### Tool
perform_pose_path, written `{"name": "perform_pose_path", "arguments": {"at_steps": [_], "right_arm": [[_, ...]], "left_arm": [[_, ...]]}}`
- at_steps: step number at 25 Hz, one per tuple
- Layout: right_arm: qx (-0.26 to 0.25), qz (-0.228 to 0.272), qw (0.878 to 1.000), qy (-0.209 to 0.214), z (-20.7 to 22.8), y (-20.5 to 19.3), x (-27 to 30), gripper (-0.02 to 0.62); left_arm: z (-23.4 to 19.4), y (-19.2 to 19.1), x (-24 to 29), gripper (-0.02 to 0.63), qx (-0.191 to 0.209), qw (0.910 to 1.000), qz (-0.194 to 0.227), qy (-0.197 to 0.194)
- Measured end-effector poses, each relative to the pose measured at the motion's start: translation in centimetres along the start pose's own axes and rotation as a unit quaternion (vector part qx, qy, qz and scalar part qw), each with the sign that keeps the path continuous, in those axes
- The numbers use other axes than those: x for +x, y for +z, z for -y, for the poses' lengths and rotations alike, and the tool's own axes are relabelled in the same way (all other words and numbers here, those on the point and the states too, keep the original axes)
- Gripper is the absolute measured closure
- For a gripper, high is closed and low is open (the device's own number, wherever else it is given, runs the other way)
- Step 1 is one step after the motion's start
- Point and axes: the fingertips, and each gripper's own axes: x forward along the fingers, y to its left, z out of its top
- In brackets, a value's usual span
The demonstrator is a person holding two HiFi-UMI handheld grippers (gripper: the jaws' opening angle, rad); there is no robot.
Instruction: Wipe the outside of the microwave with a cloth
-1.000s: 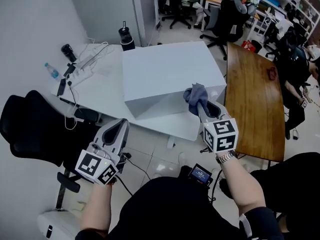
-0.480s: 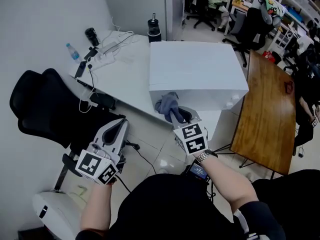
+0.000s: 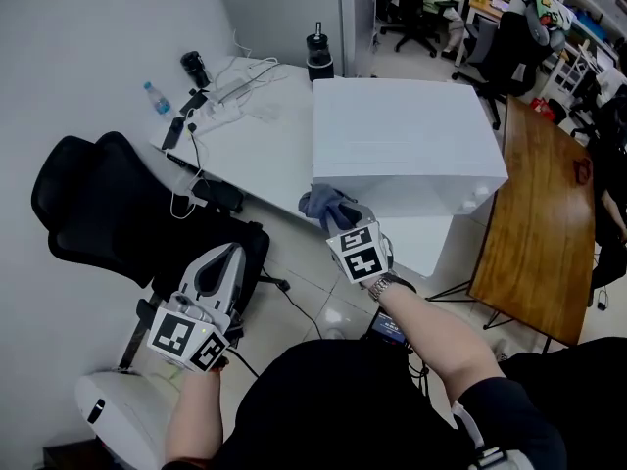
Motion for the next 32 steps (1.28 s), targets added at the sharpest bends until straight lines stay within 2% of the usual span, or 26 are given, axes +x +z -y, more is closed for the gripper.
{"name": "perform_pose_path", "arguments": {"at_steps": [5,13,22,32], "right_arm": [[0.007,-0.003,1.0,-0.015,0.9,-0.2,0.9,0.526],[0.004,-0.013,0.999,-0.044,3.3,-1.1,-0.2,0.526],[0.021,-0.028,0.995,-0.093,8.6,-3.2,-3.5,0.526],[0.049,-0.041,0.987,-0.145,16.0,-6.1,-8.4,0.526]], "left_arm": [[-1.1,0.0,-0.5,0.601,0.0,1.0,-0.003,0.008],[-0.9,-0.2,1.2,0.601,-0.002,0.9999,-0.004,-0.015],[0.8,0.1,4.4,0.601,-0.005,0.9984,0.0,-0.056],[5.0,0.5,8.6,0.601,-0.006,0.996,-0.003,-0.089]]}}
